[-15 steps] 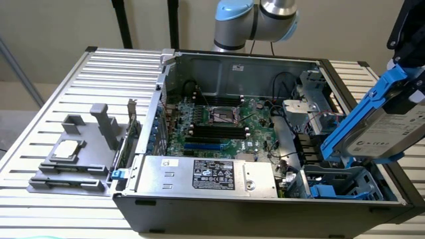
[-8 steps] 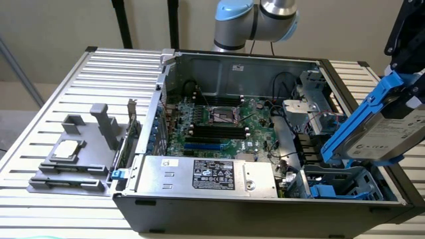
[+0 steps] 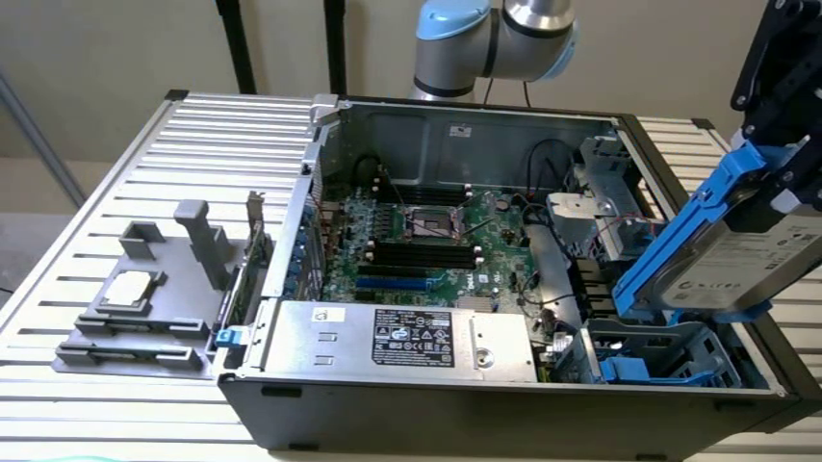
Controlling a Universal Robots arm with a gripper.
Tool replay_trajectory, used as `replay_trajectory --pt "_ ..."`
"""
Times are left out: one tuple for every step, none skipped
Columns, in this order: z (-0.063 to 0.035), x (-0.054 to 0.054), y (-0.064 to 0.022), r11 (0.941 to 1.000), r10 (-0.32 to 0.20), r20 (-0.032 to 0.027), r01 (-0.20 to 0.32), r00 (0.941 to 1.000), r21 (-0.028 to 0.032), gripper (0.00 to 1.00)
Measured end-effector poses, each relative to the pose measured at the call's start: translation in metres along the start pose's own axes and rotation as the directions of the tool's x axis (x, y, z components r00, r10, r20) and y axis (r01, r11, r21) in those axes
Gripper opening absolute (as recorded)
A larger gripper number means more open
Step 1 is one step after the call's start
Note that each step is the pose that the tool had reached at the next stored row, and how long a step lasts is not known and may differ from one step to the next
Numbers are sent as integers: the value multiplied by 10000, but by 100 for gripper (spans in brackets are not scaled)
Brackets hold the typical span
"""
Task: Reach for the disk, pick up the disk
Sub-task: 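Pick up the disk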
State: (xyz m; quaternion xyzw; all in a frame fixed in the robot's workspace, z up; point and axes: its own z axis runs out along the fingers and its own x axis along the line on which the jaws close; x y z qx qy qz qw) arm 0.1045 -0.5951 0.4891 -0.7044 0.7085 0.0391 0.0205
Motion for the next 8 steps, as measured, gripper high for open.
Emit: replay_trajectory --pt "1 0 4 10000 -1 -4 1 10000 0 33" --pt "1 0 5 10000 -1 -4 1 10000 -1 33" --pt "1 0 5 10000 -1 -4 1 10000 0 33" --pt "1 0 5 10000 -1 -3 1 10000 0 33" --pt "1 0 5 10000 0 -4 0 10000 0 33" --pt "1 0 5 10000 0 -4 0 10000 0 33" --pt "1 0 5 10000 0 -4 0 10000 0 33" --pt "1 0 5 10000 0 -4 0 10000 0 33"
